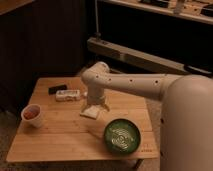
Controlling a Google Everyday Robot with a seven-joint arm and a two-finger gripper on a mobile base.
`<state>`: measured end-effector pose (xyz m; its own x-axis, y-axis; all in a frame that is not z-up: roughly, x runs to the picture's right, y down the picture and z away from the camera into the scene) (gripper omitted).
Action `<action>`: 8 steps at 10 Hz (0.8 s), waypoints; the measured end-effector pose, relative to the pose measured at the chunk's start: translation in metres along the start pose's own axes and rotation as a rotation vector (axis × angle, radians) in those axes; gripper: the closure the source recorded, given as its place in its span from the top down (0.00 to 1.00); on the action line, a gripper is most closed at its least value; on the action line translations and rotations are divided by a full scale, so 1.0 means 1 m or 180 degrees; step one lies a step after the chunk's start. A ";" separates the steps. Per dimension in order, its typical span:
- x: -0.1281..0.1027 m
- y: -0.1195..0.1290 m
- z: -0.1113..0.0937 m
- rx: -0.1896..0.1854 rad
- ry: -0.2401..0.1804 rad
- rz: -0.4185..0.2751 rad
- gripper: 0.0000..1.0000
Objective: Place the white sponge in the ceramic bowl
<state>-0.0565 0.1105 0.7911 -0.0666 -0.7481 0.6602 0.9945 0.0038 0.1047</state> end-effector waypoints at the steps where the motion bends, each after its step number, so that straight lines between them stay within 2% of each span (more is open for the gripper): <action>1: 0.000 0.000 0.001 0.0002 0.0000 0.0001 0.80; 8: 0.002 0.003 0.017 -0.0004 0.0011 0.0016 0.80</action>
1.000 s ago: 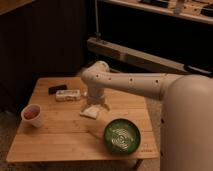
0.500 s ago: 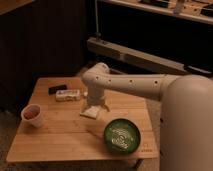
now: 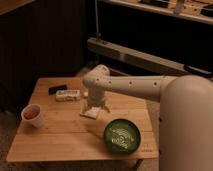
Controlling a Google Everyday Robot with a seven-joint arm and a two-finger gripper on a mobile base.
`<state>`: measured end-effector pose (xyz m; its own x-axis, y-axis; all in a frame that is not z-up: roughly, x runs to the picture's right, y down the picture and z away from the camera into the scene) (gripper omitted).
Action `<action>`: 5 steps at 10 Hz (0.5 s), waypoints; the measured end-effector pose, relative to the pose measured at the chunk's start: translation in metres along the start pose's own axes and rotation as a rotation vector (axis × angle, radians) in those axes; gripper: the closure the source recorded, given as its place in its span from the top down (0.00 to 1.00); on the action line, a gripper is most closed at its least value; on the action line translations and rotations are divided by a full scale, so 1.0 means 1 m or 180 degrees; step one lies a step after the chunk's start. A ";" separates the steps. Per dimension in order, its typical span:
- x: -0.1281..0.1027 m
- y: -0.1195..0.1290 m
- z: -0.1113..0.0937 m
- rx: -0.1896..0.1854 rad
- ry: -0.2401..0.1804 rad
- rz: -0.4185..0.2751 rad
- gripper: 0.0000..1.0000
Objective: Place the white sponge in the ceramic bowl
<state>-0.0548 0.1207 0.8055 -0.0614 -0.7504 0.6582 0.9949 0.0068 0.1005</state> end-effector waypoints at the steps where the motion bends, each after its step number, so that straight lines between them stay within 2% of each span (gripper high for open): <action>1: 0.000 0.000 0.003 0.0003 0.0000 0.0004 0.80; 5: 0.002 0.003 0.010 0.0020 -0.0002 0.0028 0.80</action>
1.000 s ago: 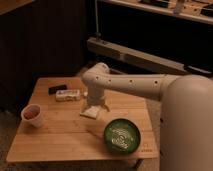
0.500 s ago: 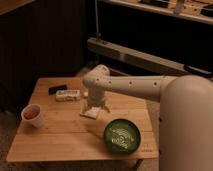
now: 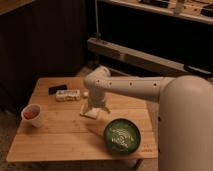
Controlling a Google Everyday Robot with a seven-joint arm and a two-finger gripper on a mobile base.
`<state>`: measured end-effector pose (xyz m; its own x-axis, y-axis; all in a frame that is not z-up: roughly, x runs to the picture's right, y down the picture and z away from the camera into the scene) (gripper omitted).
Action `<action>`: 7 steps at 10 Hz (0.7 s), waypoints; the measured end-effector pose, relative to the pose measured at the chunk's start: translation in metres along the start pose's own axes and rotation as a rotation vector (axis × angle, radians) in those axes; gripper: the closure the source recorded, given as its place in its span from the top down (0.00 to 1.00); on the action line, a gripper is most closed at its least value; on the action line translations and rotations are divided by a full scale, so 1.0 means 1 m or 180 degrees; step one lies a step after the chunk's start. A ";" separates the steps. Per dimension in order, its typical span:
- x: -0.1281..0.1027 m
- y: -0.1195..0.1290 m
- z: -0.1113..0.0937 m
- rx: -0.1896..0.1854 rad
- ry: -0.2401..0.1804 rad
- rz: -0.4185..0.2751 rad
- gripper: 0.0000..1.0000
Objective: Place the white sponge in the ceramic bowl
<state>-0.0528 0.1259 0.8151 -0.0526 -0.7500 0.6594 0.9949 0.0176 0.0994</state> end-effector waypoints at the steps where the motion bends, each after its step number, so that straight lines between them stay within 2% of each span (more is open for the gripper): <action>1: 0.000 0.001 0.001 0.0006 -0.0003 0.0007 0.80; 7: 0.004 0.008 0.012 0.0038 -0.0007 0.0055 0.80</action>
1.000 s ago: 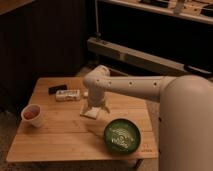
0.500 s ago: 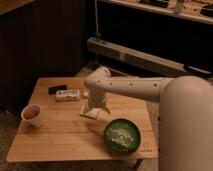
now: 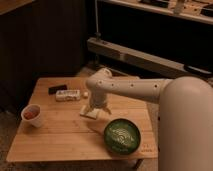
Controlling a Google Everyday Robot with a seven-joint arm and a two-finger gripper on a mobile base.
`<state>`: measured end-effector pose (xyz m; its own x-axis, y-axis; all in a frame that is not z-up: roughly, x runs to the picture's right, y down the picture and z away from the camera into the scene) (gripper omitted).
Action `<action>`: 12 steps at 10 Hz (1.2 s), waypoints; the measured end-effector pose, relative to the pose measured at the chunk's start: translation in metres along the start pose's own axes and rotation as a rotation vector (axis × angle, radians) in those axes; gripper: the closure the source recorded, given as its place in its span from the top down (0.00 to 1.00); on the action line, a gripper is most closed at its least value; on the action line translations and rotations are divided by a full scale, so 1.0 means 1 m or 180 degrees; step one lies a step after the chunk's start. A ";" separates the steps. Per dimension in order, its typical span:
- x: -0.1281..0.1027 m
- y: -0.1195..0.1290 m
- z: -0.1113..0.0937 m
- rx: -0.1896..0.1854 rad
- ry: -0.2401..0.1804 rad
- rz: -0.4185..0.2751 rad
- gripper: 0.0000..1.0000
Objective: Place the white sponge in the ceramic bowl
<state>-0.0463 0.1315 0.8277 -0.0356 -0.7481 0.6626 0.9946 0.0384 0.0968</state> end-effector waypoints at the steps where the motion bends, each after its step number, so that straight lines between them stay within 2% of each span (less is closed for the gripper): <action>1: 0.000 0.000 0.000 0.0003 0.0000 0.0000 0.80; 12: 0.008 0.012 0.010 0.0058 -0.0013 0.0083 0.80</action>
<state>-0.0355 0.1328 0.8418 -0.0103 -0.7439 0.6682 0.9932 0.0699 0.0931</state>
